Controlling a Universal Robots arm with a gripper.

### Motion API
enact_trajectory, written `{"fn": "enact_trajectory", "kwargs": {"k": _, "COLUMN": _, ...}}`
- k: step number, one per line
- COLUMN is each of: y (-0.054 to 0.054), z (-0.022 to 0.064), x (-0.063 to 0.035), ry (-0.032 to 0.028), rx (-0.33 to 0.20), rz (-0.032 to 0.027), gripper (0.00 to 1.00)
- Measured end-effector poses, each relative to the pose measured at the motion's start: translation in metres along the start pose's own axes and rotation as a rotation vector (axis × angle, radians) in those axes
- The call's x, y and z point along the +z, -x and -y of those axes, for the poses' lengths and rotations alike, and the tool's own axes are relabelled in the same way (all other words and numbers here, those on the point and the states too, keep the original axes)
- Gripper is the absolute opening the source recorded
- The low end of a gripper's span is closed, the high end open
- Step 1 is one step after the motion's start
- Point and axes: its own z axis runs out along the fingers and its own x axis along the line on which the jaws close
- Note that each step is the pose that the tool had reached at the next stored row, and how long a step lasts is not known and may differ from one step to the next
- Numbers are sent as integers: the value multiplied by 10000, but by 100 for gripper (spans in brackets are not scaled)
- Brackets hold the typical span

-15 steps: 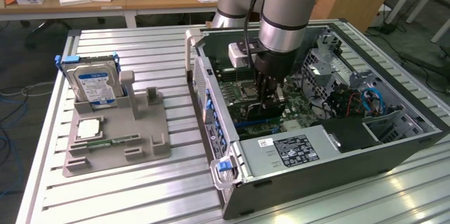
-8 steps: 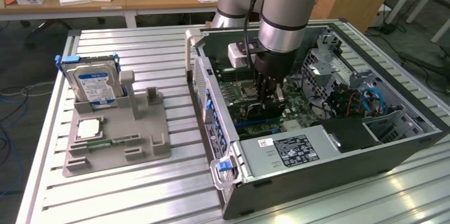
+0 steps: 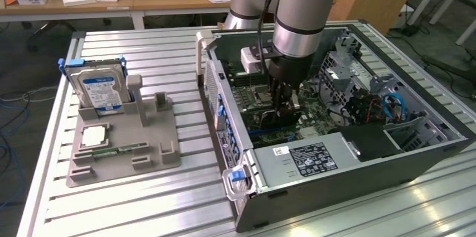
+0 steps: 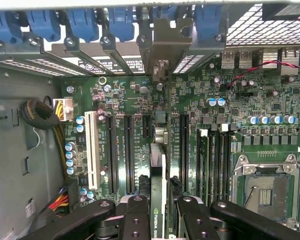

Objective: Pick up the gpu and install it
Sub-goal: 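Insert the gpu into the slot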

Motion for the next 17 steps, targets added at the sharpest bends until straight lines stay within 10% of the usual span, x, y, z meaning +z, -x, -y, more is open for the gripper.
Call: {"fn": "enact_trajectory", "kwargs": {"k": 17, "y": 19, "z": -1, "x": 22, "ry": -2, "rx": 0, "rz": 6, "gripper": 26}}
